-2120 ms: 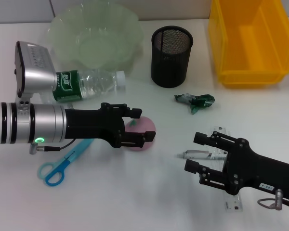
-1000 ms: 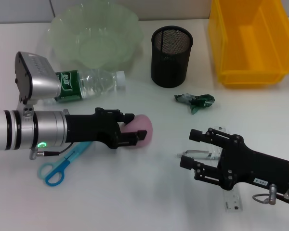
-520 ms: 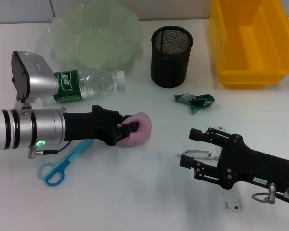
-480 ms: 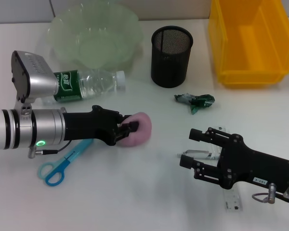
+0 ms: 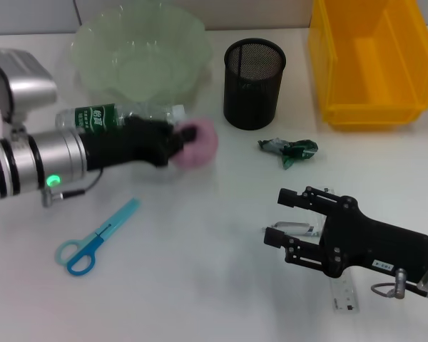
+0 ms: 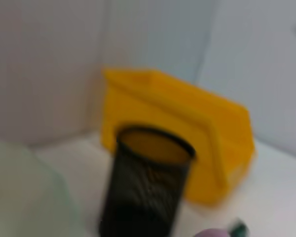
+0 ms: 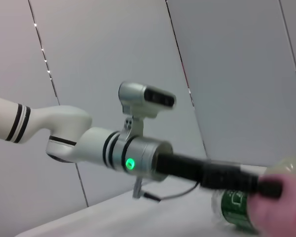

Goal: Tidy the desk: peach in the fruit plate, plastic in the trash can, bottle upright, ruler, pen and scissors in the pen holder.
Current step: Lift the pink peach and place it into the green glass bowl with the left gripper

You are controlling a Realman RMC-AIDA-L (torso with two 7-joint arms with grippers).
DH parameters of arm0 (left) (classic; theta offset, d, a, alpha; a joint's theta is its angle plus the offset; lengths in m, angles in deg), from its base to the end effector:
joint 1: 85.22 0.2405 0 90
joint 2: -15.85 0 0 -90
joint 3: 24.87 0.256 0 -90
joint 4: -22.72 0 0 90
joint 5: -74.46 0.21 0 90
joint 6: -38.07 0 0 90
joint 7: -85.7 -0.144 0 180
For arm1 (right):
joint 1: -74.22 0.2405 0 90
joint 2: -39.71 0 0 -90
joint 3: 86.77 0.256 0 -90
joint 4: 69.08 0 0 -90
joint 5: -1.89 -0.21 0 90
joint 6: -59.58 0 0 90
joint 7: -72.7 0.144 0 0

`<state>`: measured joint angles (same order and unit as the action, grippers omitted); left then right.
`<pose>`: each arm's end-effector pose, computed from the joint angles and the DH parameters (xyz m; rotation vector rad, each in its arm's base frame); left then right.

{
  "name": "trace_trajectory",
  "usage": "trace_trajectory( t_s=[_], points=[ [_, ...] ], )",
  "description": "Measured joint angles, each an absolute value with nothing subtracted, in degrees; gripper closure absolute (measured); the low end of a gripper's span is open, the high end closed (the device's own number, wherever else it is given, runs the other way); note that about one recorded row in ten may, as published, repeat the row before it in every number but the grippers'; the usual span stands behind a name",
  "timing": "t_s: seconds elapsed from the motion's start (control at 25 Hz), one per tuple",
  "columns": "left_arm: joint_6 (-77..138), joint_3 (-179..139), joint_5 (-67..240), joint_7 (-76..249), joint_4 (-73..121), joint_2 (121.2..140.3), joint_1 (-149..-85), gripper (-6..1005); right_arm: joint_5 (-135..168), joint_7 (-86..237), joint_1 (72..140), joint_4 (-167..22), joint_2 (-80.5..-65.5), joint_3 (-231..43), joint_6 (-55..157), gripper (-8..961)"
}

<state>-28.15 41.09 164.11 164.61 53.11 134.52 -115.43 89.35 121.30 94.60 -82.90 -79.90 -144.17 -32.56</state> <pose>-0.2526 0.3532 -0.0499 -2.5913 -0.7390 -0.6588 0.2839 0.2376 -0.0629 -2.6142 0.5324 1.0706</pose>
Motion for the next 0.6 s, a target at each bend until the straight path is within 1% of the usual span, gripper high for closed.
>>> trace_trajectory(
  t_s=[0.2, 0.36, 0.4, 0.6],
  points=[
    [-26.69, 39.04, 153.57, 160.22, 53.13, 134.57, -115.77, 929, 89.34, 121.30, 94.92, -82.72, -79.97, -144.16, -32.56, 240],
    [-23.19, 39.09, 149.26, 157.50, 52.72, 134.77, -116.15, 937, 89.35, 121.31, 95.53, -81.72, -80.00, -144.16, -32.56, 240],
    [-18.62, 39.70, 144.88, 154.30, 51.76, 134.99, -116.91, 939, 89.35, 121.30, 95.78, -81.29, -80.00, -144.16, -32.56, 240],
    [-12.68, 40.22, 139.46, 152.54, 50.43, 135.02, -118.63, 949, 89.35, 121.31, 95.93, -80.99, -80.00, -144.17, -32.33, 240]
  ],
)
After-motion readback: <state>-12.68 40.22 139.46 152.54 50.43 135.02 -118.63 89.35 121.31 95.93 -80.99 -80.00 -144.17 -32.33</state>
